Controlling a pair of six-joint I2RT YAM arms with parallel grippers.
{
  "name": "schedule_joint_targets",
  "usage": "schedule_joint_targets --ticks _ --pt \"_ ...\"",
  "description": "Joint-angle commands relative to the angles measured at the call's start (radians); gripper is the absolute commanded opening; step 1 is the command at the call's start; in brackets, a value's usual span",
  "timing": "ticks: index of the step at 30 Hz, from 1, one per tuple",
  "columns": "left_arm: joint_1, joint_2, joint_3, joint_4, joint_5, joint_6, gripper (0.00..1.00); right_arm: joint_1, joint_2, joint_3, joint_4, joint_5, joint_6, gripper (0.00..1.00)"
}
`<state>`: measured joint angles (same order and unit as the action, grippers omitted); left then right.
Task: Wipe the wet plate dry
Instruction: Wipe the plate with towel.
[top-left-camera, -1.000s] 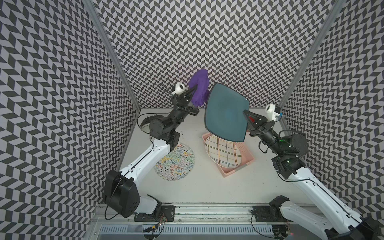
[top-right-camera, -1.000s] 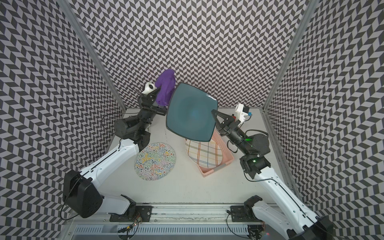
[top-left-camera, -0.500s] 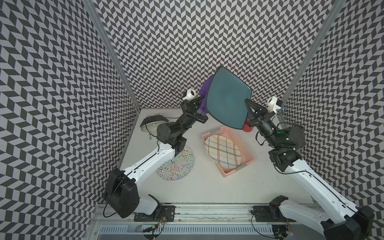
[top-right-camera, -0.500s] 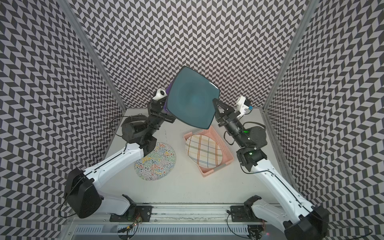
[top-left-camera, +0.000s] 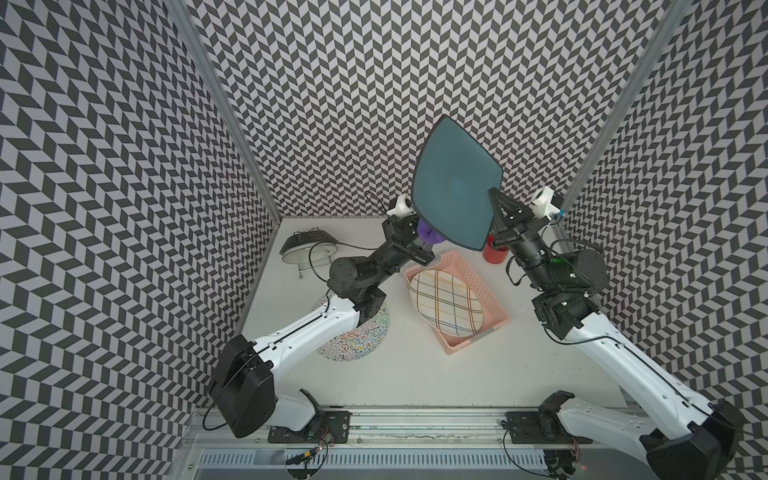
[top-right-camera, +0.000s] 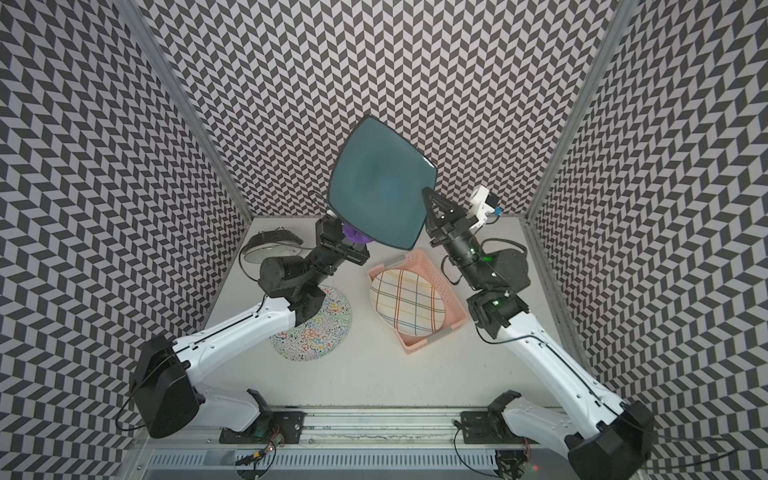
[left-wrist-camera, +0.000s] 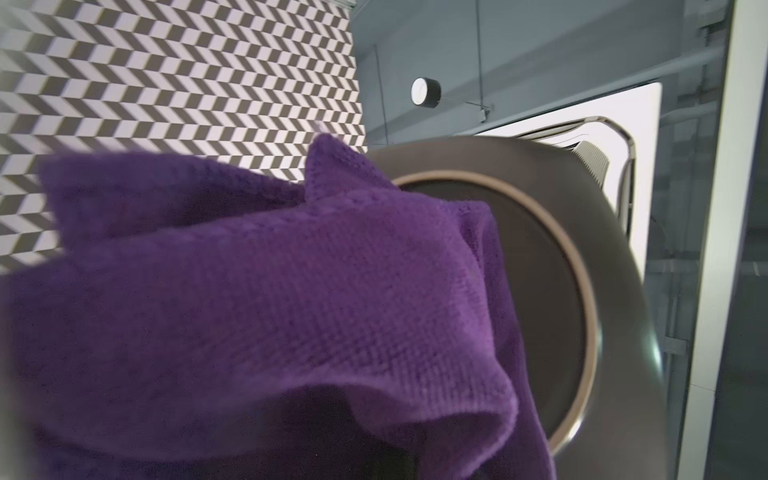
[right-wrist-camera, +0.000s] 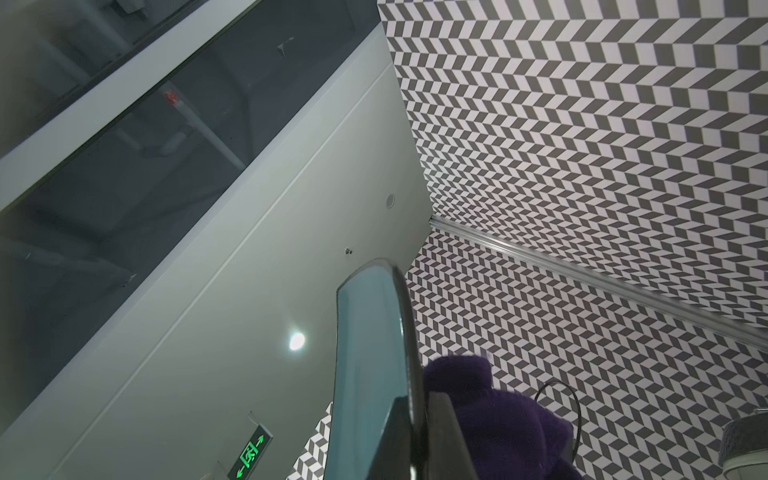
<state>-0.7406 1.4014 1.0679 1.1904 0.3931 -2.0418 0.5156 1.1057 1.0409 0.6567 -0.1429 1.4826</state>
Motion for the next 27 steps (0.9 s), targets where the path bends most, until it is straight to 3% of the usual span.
schedule_joint_targets --ticks 1,4,7,10,13,19,27 --pt "0.053 -0.100 -0.062 0.010 0.056 0.042 0.00 -0.023 -0.023 0.024 -0.005 0.094 0.007 0.00" --pt "0.174 -0.256 -0.126 -0.219 0.134 0.187 0.00 -0.036 -0.060 0.023 -0.162 0.136 -0.048 0.00" --pt "0.266 -0.393 -0.025 -0.781 0.168 0.583 0.00 -0.036 -0.073 0.056 -0.294 0.130 -0.156 0.00" --pt "0.244 -0.363 0.220 -1.264 0.066 1.057 0.00 -0.035 -0.061 0.091 -0.383 0.064 -0.242 0.00" --pt "0.175 -0.272 0.380 -1.509 -0.091 1.291 0.00 -0.013 -0.048 0.107 -0.427 0.049 -0.302 0.00" --pt "0.091 -0.083 0.550 -1.768 -0.301 1.549 0.00 0.007 -0.055 0.103 -0.445 0.040 -0.361 0.00" --pt "0.034 0.084 0.688 -1.919 -0.322 1.723 0.00 0.073 -0.092 0.077 -0.515 0.041 -0.444 0.00"
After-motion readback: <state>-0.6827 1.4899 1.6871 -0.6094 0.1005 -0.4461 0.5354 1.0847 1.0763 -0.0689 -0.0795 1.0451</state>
